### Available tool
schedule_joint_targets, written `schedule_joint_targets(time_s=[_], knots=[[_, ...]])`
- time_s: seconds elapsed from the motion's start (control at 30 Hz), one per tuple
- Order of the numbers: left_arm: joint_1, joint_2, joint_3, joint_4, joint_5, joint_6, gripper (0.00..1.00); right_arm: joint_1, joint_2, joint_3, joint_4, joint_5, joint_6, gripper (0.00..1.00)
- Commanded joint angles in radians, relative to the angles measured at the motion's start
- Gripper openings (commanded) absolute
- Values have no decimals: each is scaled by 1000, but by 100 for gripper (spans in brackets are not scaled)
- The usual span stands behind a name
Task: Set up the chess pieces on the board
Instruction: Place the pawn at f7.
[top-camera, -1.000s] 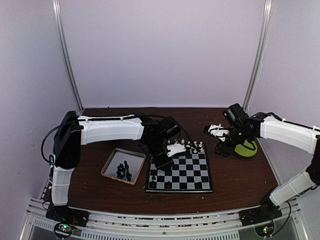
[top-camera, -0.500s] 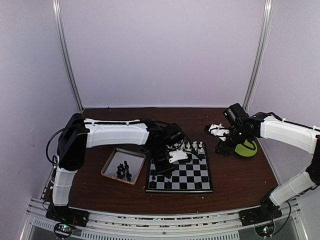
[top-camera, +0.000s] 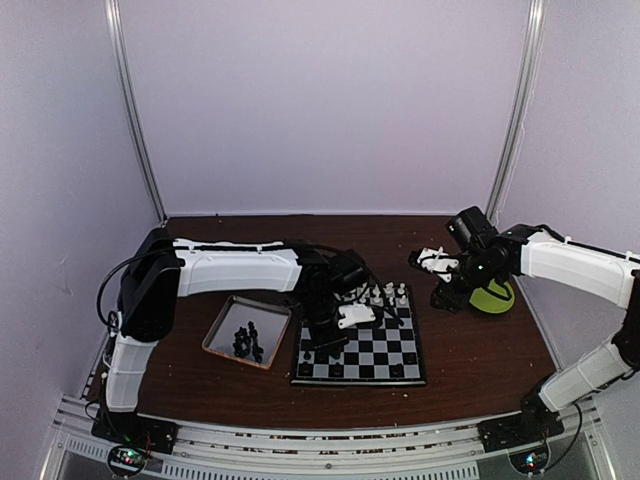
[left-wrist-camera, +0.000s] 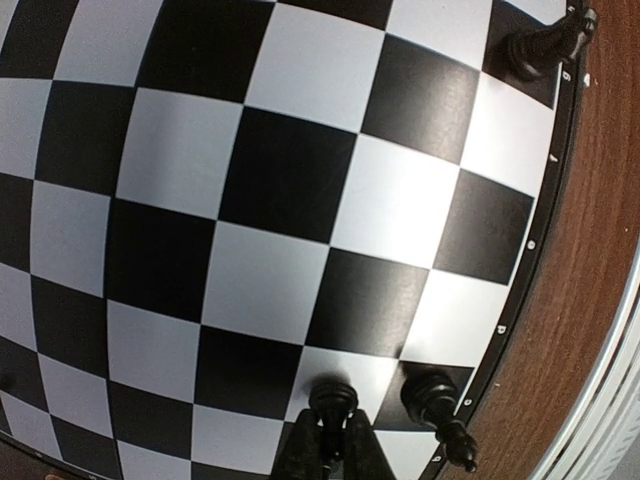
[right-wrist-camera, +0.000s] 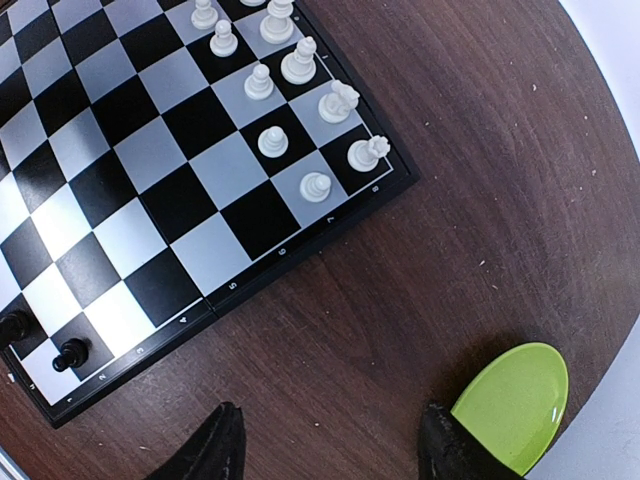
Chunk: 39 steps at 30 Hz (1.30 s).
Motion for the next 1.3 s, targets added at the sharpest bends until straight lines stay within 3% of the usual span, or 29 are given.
schedule_joint_targets(time_s=[0.0,0.37,0.97,1.27], knots=[[-6,20,30,-16,-9,17,7,-8,1,-5,1,2,1,59],[-10,21,33,-25,-4,25,12,-8,7,-4,-4,-4,-1,59],[-15,24,38,-30,17,33,11,-7,15,-2,-8,-6,-4,59],[-15,0,64,-22,-32,13,21,-8,17,-2,-10,-7,-5,59]])
